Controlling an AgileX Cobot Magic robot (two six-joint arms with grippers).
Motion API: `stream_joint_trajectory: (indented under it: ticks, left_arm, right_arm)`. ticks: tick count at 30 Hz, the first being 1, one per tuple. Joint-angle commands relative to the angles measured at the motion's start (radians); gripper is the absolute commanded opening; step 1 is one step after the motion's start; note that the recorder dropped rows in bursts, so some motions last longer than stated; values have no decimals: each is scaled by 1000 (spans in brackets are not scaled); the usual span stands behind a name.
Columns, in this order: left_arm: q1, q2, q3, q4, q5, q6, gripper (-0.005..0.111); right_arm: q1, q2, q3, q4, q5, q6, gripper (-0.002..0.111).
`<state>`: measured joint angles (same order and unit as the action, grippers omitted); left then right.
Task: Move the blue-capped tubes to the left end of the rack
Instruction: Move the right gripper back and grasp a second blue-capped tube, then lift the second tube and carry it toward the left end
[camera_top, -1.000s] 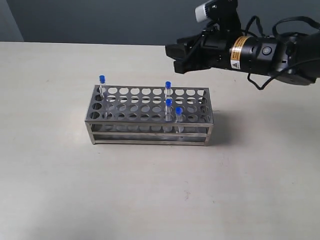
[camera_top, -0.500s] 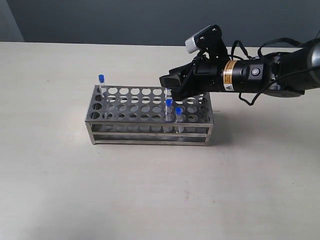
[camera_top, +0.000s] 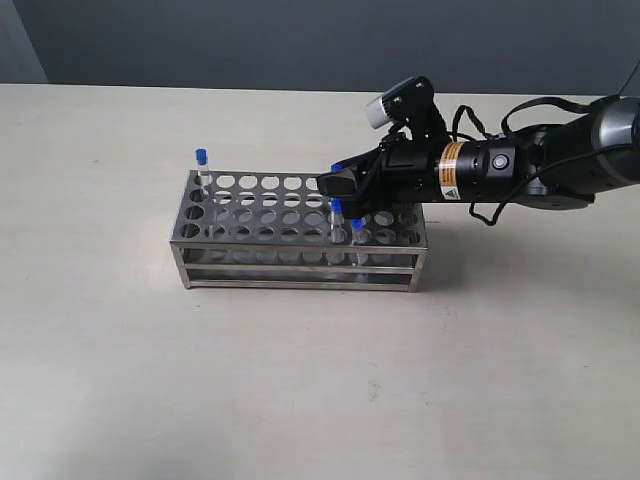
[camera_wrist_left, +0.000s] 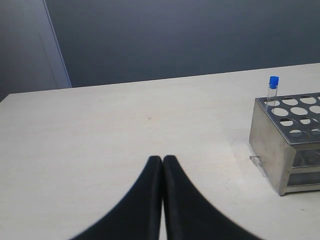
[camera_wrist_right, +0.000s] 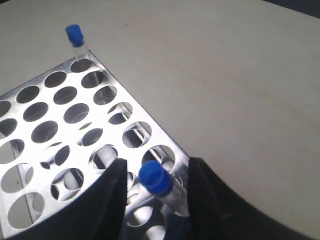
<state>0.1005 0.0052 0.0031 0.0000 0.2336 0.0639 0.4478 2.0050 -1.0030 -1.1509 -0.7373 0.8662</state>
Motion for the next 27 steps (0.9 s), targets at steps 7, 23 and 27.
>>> stream_joint_trajectory:
  ticks: [7, 23, 27]
  left_arm:
    - [-4, -5, -3, 0, -3, 0, 1]
    - [-4, -5, -3, 0, -1, 0, 1]
    - [-4, -5, -3, 0, -1, 0, 1]
  right_arm:
    - [-4, -4, 3, 0, 15, 1, 0]
    - [74, -241, -48, -33, 33, -2, -1]
    - [141, -244, -91, -33, 40, -2, -1]
